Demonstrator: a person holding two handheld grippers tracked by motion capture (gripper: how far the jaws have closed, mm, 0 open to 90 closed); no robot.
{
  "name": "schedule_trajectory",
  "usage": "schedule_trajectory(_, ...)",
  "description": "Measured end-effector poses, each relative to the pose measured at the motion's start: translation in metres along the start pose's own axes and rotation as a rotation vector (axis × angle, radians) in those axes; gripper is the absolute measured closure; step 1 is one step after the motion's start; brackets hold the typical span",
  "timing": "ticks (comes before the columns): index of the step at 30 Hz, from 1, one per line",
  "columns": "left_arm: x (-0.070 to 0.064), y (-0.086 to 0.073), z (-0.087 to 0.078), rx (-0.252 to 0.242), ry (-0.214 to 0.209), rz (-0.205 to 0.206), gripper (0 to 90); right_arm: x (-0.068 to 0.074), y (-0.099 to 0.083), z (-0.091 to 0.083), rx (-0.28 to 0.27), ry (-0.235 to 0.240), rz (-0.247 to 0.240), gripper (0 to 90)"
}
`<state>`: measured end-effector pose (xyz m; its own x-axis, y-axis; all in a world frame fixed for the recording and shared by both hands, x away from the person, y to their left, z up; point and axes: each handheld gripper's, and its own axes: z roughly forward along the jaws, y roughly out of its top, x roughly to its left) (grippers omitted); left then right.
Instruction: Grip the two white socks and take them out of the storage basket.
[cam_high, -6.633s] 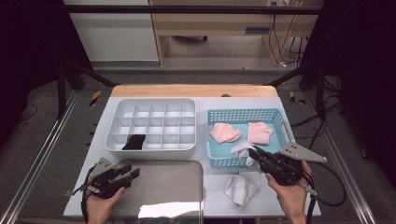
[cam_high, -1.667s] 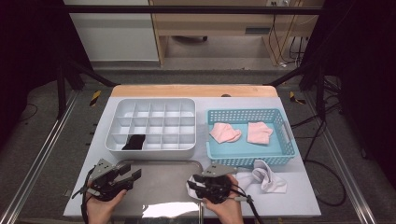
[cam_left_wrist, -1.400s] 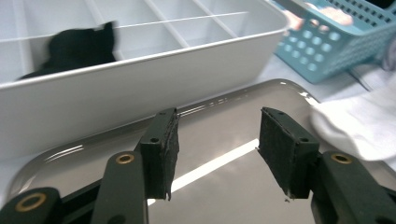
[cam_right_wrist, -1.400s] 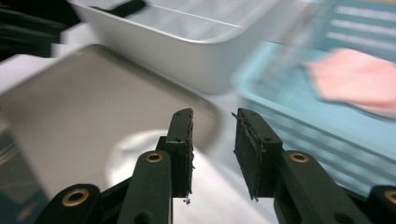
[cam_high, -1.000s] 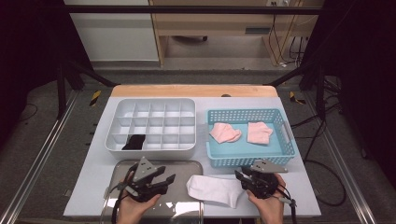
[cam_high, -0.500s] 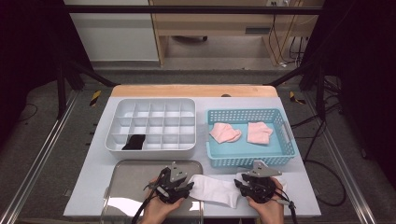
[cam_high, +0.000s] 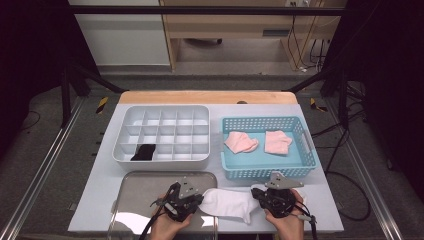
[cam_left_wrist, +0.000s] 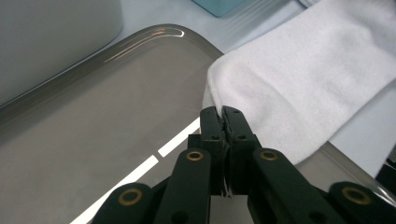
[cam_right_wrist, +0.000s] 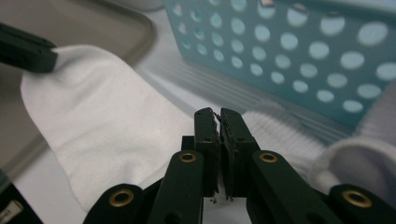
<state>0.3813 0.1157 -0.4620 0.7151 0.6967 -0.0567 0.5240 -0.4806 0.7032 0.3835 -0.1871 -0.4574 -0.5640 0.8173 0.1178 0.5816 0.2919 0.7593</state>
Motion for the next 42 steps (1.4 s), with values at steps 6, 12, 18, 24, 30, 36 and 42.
schedule_trajectory(6, 0.011, -0.016, -0.019, -0.020, 0.022, -0.027, 86.9, 0.017, 0.013, 0.026, 0.046, 0.034, -0.041, 83.7)
schedule_trajectory(12, 0.028, -0.029, -0.026, -0.017, 0.044, -0.063, 86.9, 0.024, 0.018, 0.039, -0.006, 0.068, -0.057, 74.5)
schedule_trajectory(18, 0.036, -0.033, -0.027, -0.018, 0.041, -0.080, 86.8, 0.010, 0.016, 0.004, -0.129, 0.038, -0.030, 65.5)
schedule_trajectory(24, 0.038, -0.033, -0.027, -0.016, 0.044, -0.087, 86.7, -0.009, 0.002, 0.000, -0.095, -0.016, 0.009, 57.6)
schedule_trajectory(30, 0.039, -0.034, -0.026, -0.017, 0.040, -0.090, 86.5, -0.013, 0.002, 0.025, -0.052, -0.007, 0.011, 45.5)
schedule_trajectory(36, 0.039, -0.034, -0.027, -0.021, 0.037, -0.090, 86.4, -0.006, 0.001, 0.043, 0.018, -0.034, -0.037, 55.2)
schedule_trajectory(42, 0.040, -0.034, -0.027, -0.024, 0.038, -0.096, 86.4, 0.001, 0.003, 0.043, 0.029, -0.030, -0.028, 89.0)
